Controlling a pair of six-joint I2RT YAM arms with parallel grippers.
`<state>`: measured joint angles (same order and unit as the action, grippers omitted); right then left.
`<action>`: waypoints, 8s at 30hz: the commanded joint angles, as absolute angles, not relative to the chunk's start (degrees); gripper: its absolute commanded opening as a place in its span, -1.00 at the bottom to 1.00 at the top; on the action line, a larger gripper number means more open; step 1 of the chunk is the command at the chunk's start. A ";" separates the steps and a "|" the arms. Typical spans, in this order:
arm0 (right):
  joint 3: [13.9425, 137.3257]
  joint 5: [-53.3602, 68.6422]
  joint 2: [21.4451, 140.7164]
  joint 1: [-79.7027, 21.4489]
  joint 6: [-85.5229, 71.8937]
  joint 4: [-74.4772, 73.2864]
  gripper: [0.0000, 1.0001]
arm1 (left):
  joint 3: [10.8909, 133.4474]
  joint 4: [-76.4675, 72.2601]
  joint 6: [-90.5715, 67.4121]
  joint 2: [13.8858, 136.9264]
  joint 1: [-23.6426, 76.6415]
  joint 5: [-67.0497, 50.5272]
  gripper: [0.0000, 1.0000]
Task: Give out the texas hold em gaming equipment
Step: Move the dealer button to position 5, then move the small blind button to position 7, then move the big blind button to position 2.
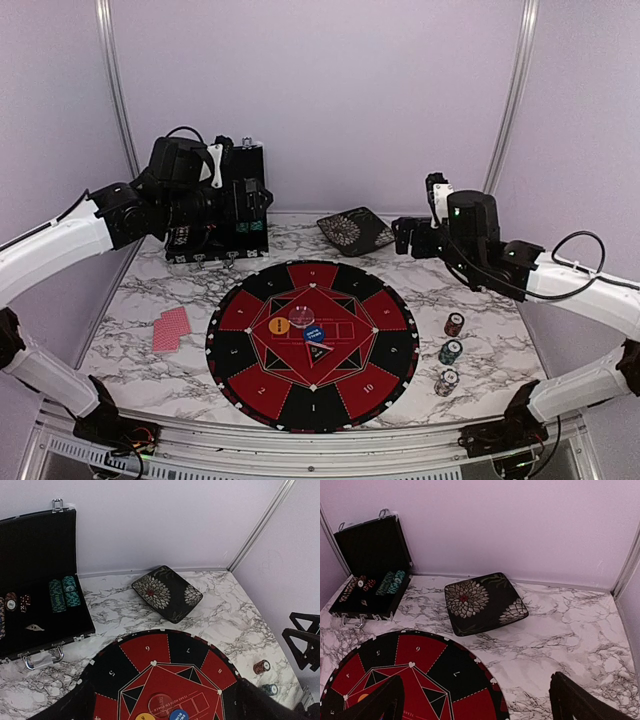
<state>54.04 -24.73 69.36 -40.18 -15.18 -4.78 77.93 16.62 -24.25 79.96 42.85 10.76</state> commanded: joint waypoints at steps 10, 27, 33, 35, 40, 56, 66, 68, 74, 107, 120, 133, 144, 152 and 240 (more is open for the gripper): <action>56.86 -24.77 78.60 -48.75 -19.34 -8.40 0.97 | 69.77 23.33 -23.53 76.48 45.49 14.27 0.98; 86.86 -14.10 113.41 -55.67 -19.27 -24.66 0.55 | 57.25 23.31 -17.50 67.61 29.87 14.18 0.98; 89.35 -11.36 119.06 -56.76 -18.50 -25.43 0.51 | 54.74 22.38 -16.77 65.12 25.32 14.42 0.98; 89.55 -10.33 120.54 -56.81 -17.85 -25.65 0.50 | 54.44 22.40 -16.28 64.76 25.09 15.29 0.98; 90.88 -9.57 123.62 -56.77 -17.15 -26.26 0.47 | 54.49 22.24 -15.86 65.05 24.46 15.58 0.98; 92.93 -10.73 127.46 -55.59 -16.19 -26.84 -0.11 | 54.56 21.58 -18.50 66.96 23.38 11.08 0.98; 98.83 -8.59 131.79 -54.58 -13.06 -26.10 -0.16 | 53.61 20.55 -19.31 68.05 23.03 8.38 0.98; 100.39 -8.06 133.23 -54.58 -12.32 -26.38 -0.17 | 53.61 20.49 -19.27 68.26 23.03 8.35 0.98; 102.55 -6.31 134.46 -55.05 -10.96 -26.39 -0.17 | 53.53 20.53 -19.28 68.41 23.02 8.53 0.98; 90.14 -6.00 122.66 -56.17 -16.98 -28.91 0.01 | 53.61 21.20 -19.35 68.76 22.85 8.14 0.98; 85.17 -8.00 120.68 -57.99 -19.49 -30.29 0.18 | 53.79 21.50 -19.58 69.39 22.72 7.95 0.98; 80.71 -6.97 117.78 -58.18 -22.40 -29.22 0.12 | 53.85 21.54 -19.79 69.76 22.43 7.29 0.98; 82.18 -11.89 120.28 -57.49 -22.54 -31.03 -0.05 | 53.96 21.54 -20.18 70.53 21.57 5.64 0.98; 79.10 -14.95 119.62 -53.81 -21.89 -29.92 -0.07 | 53.96 21.56 -20.30 70.38 21.45 5.25 0.98; 103.05 -7.88 133.57 -61.08 -19.78 -30.88 0.30 | 53.79 21.23 -20.97 70.66 18.94 1.39 0.98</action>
<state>100.82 -8.12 131.26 -61.10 -19.75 -30.41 54.13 22.04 -20.60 70.17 19.38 2.33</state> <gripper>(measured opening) 0.663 0.989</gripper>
